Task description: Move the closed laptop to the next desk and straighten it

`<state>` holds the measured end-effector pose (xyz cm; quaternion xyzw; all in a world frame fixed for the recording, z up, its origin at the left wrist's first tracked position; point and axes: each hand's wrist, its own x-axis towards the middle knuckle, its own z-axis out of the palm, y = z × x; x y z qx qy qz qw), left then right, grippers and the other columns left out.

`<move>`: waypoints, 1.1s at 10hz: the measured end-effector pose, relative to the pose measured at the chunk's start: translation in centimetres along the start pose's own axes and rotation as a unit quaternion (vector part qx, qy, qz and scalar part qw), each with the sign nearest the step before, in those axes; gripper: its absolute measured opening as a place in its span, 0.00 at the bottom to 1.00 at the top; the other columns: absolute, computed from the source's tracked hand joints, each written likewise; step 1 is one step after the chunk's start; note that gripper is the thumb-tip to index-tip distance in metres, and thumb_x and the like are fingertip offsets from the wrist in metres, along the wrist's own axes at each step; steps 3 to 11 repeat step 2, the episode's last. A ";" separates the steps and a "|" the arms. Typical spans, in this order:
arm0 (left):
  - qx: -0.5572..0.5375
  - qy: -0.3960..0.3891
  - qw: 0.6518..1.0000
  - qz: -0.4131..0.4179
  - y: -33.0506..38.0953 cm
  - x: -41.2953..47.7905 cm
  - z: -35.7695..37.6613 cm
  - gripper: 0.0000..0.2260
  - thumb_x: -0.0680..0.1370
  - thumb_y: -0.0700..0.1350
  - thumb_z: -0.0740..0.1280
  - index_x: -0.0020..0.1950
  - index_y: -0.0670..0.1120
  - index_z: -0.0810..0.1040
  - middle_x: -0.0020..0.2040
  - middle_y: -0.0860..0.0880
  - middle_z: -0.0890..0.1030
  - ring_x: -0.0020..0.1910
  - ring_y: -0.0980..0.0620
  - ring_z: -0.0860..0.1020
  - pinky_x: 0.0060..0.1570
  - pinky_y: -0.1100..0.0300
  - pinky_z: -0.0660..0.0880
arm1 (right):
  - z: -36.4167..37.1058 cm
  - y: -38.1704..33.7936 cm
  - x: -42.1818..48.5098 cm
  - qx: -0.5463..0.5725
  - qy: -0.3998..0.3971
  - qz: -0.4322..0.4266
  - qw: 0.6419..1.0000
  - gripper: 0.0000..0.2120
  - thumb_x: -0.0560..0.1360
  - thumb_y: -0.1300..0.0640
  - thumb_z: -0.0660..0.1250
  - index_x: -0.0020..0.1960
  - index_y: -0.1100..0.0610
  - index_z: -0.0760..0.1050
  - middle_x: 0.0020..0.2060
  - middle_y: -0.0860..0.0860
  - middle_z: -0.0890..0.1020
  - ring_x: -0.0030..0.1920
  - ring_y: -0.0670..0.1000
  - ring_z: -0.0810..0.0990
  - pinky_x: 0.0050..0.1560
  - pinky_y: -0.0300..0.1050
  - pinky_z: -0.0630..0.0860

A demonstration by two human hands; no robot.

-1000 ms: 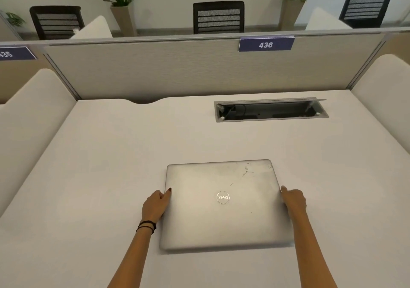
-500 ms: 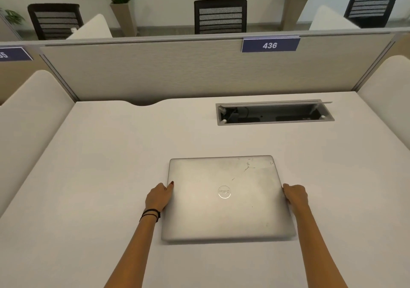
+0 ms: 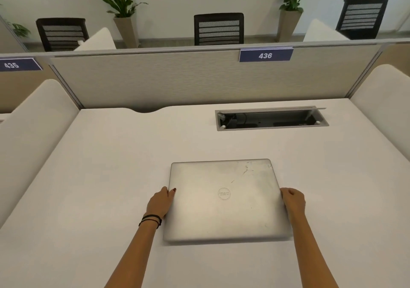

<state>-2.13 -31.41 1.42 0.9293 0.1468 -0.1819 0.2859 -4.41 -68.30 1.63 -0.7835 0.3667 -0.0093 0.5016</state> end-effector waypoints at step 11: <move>0.064 0.036 0.997 -0.016 0.5 -0.8 -0.5 0.14 0.80 0.53 0.56 0.50 0.42 0.69 0.50 0.42 0.78 0.51 0.41 0.78 0.46 0.56 0.71 | 0.1 -0.8 0.3 -0.020 0.003 -0.075 0.997 0.15 0.75 0.61 0.61 0.61 0.62 0.73 0.57 0.59 0.77 0.57 0.59 0.75 0.60 0.51 0.71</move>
